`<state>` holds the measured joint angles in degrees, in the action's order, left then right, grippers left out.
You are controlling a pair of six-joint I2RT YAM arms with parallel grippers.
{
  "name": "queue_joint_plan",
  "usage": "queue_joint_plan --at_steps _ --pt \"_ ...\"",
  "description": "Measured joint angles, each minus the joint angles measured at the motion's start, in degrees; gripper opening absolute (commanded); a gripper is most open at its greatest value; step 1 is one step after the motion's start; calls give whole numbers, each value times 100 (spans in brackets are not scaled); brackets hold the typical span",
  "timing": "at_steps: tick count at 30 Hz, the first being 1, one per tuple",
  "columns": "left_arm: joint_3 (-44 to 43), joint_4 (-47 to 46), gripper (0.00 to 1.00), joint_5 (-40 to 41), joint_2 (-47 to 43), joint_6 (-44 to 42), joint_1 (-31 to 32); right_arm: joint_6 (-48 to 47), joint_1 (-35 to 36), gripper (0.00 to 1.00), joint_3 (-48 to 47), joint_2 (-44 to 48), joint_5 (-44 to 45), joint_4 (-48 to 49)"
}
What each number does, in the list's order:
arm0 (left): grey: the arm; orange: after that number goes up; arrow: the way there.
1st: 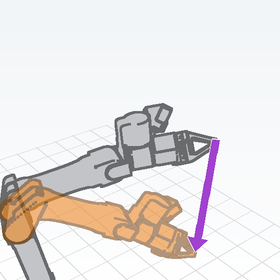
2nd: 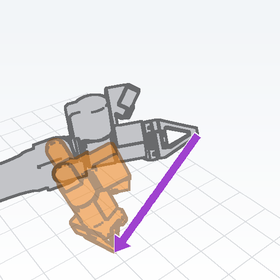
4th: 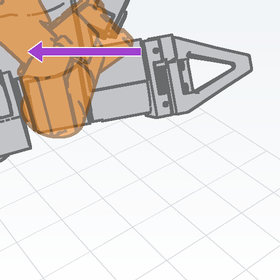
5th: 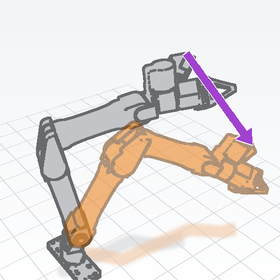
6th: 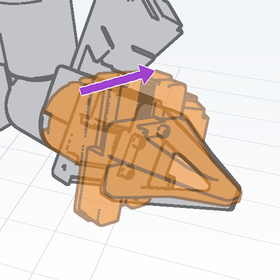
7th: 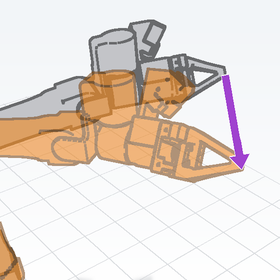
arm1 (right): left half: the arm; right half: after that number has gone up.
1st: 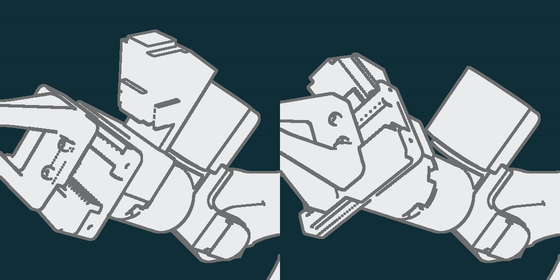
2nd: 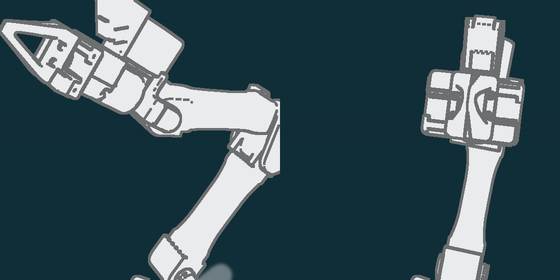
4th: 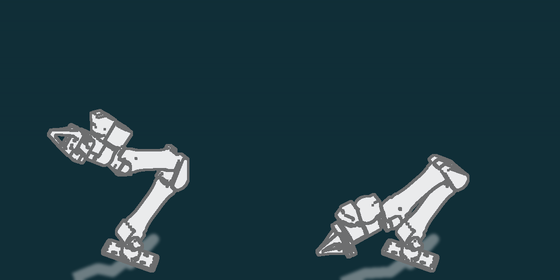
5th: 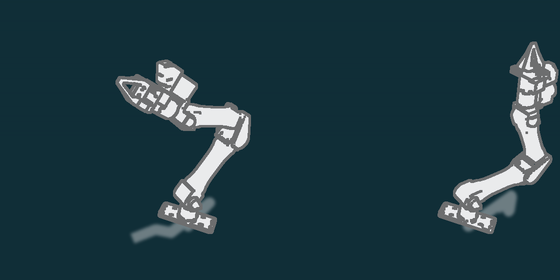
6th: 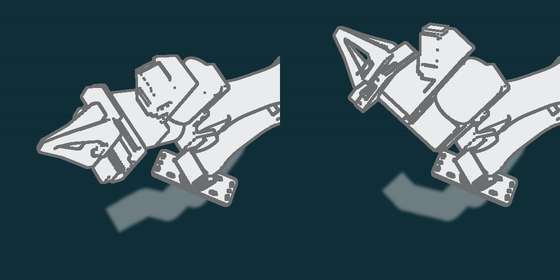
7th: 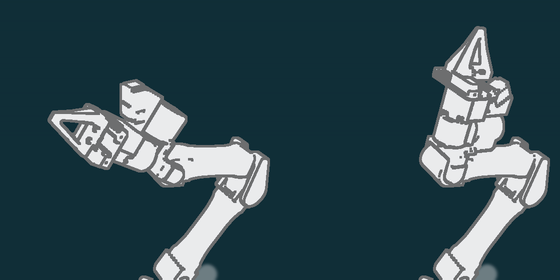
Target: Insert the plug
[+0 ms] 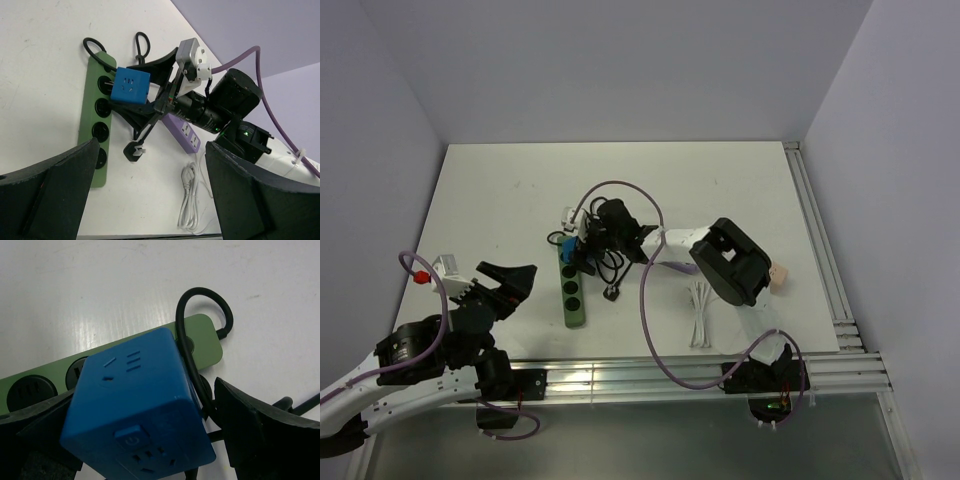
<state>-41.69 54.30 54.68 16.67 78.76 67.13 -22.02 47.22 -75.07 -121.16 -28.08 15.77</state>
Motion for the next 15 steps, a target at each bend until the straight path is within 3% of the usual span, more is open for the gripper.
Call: queue_joint_plan --at_steps 15 --pt "31 22 93 -83 -33 13 0 468 11 100 479 835 621 -1250"
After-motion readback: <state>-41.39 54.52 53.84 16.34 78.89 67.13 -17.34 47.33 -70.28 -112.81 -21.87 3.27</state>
